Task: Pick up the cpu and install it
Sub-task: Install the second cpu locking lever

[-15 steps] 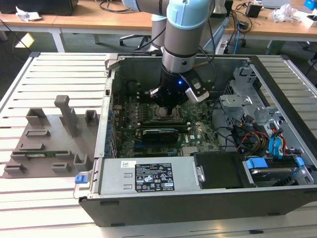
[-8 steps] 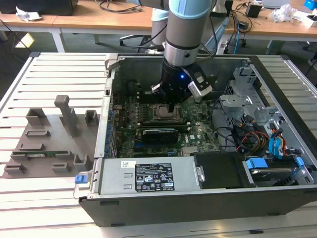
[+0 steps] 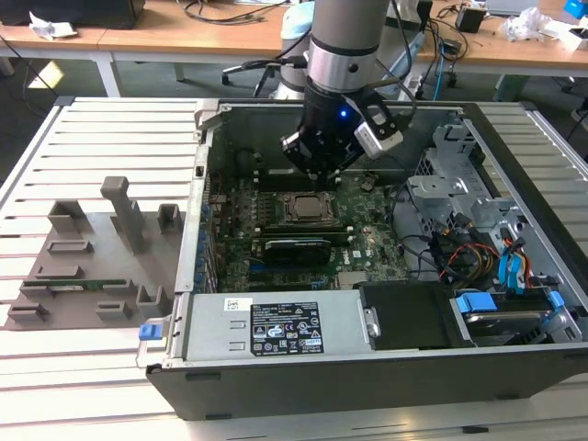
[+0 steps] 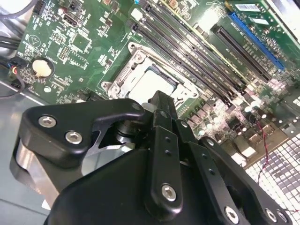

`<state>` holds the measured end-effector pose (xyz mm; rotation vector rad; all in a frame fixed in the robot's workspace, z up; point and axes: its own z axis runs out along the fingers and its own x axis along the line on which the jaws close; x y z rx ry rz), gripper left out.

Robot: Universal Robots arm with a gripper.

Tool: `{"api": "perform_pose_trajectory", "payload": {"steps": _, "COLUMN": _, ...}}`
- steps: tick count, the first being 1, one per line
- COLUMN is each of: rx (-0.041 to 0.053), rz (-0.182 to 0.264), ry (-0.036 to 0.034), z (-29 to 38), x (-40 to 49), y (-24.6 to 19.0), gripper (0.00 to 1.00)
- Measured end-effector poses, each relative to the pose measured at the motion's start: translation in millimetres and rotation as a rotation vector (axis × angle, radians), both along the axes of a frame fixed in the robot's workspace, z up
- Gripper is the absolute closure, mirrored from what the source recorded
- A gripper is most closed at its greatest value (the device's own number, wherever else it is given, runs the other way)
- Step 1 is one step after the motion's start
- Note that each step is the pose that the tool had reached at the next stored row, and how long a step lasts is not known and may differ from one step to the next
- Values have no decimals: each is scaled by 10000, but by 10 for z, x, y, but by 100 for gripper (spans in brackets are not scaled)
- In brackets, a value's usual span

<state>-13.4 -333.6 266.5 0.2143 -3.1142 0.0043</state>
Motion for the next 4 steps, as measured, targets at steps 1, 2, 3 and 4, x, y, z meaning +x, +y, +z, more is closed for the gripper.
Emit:
{"api": "perform_pose_trajectory", "payload": {"steps": 1, "rx": -1, "rz": 0, "ry": 0, "z": 1, "x": 0, "y": 0, "gripper": 89}}
{"api": "perform_pose_trajectory", "payload": {"steps": 2, "rx": -1, "rz": 0, "ry": 0, "z": 1, "x": 0, "y": 0, "gripper": 89}}
{"api": "perform_pose_trajectory", "payload": {"steps": 3, "rx": -1, "rz": 0, "ry": 1, "z": 1, "x": 0, "y": 0, "gripper": 89}}
{"api": "perform_pose_trajectory", "payload": {"steps": 4, "rx": -1, "rz": 0, "ry": 0, "z": 2, "x": 0, "y": 0, "gripper": 89}}
